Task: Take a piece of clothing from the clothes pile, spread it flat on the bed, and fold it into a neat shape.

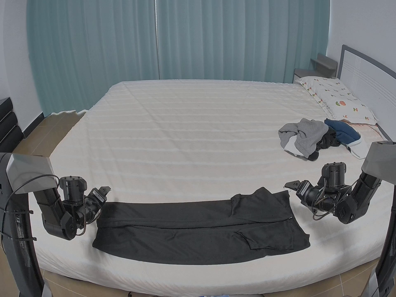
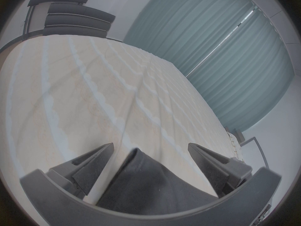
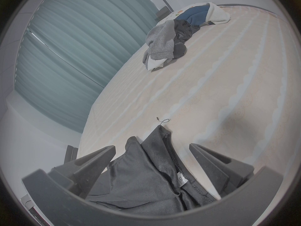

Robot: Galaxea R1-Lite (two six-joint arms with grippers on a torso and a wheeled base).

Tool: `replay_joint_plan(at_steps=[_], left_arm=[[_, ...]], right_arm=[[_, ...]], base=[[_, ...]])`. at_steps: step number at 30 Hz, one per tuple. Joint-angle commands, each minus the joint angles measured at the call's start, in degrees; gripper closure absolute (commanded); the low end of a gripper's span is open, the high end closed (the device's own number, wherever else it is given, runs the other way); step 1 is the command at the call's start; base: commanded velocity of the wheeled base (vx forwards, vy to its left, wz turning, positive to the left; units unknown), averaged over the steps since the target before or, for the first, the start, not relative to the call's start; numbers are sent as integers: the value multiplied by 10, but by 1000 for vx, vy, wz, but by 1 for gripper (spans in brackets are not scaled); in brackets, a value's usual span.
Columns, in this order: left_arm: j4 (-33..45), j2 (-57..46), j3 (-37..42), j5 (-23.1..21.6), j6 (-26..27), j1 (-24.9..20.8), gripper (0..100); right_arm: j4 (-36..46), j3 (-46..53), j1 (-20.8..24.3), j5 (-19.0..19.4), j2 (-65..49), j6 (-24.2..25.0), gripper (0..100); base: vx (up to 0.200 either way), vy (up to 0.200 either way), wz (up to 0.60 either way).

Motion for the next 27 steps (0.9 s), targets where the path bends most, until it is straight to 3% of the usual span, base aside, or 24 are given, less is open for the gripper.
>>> replay_joint_plan(at_steps=[1, 17, 27], left_arm=[[-2, 14, -4, 2, 0, -5, 100], [-10, -8, -10, 6, -36, 31, 100], [-46, 12, -18, 5, -45, 31, 100]], right_arm=[[0, 0, -1, 1, 4, 0, 0], [-1, -1, -1, 2, 11, 0, 0], [-1, 0, -1, 2, 11, 1, 0]], base=[[0, 0, 0], [0, 0, 0], [0, 0, 0]])
